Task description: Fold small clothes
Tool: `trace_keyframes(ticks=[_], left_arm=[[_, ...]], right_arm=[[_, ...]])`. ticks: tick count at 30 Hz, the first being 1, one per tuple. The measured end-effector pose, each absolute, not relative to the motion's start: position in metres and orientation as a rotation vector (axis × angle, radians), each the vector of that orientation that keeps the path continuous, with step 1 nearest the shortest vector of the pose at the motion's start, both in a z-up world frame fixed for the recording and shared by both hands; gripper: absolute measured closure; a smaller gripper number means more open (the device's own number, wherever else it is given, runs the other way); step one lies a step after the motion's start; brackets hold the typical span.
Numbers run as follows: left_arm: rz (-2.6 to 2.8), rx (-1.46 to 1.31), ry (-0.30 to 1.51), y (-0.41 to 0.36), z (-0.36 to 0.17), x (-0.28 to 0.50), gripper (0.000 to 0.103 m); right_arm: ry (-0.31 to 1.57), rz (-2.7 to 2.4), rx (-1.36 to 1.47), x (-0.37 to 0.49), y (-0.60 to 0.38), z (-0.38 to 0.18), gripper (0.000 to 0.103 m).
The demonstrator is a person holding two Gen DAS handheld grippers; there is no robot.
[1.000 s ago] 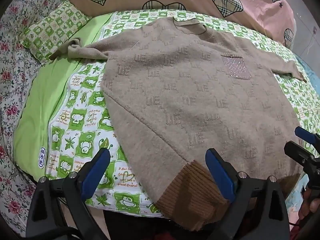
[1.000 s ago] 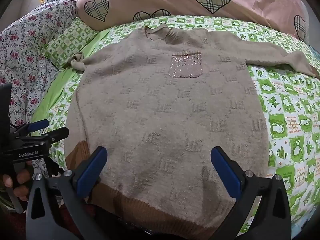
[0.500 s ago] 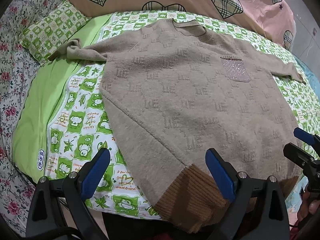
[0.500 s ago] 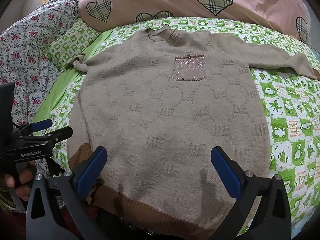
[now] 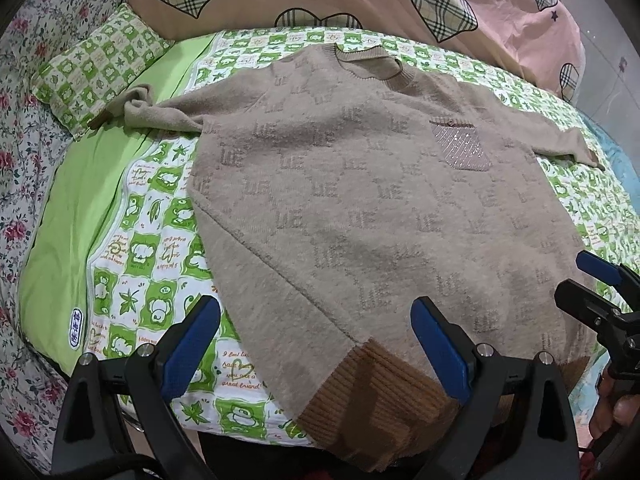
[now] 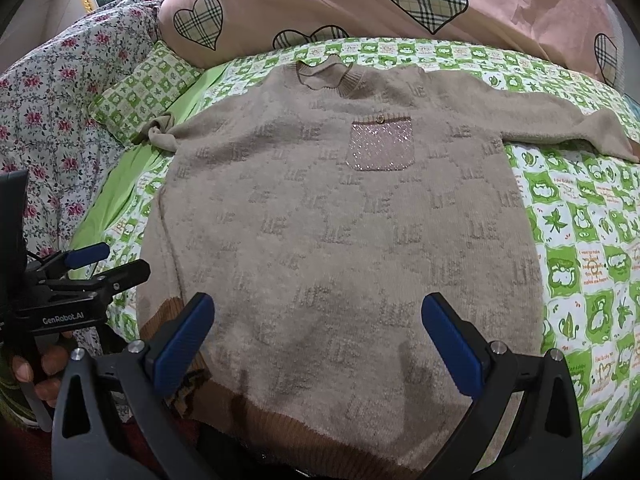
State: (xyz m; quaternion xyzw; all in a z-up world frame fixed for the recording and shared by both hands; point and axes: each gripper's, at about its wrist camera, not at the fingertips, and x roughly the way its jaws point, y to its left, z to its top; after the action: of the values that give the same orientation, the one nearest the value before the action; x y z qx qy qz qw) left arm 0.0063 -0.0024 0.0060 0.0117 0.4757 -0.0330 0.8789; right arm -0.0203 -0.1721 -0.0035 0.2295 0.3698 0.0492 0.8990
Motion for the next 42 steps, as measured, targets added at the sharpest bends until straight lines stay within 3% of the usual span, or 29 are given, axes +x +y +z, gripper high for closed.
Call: trace_keyframes(ticks=[20,33,42], left_arm=[[-0.103,0.046,0.983,-0.009,0.006,0.044,0.006],[-0.090,0.052,0.953,-0.025,0.021,0.117,0.006],[-0.088,0.042,0.983,-0.040,0.010,0.154,0.006]], right_arm=[[0.721,0.058,0.529,-0.009,-0.222,-0.002,0.000],[0.573,-0.237,0.794,-0.039,-0.414,-0.022,0.001],[0.513,-0.499,0.976,-0.028,-0.584,-0.067,0.034]])
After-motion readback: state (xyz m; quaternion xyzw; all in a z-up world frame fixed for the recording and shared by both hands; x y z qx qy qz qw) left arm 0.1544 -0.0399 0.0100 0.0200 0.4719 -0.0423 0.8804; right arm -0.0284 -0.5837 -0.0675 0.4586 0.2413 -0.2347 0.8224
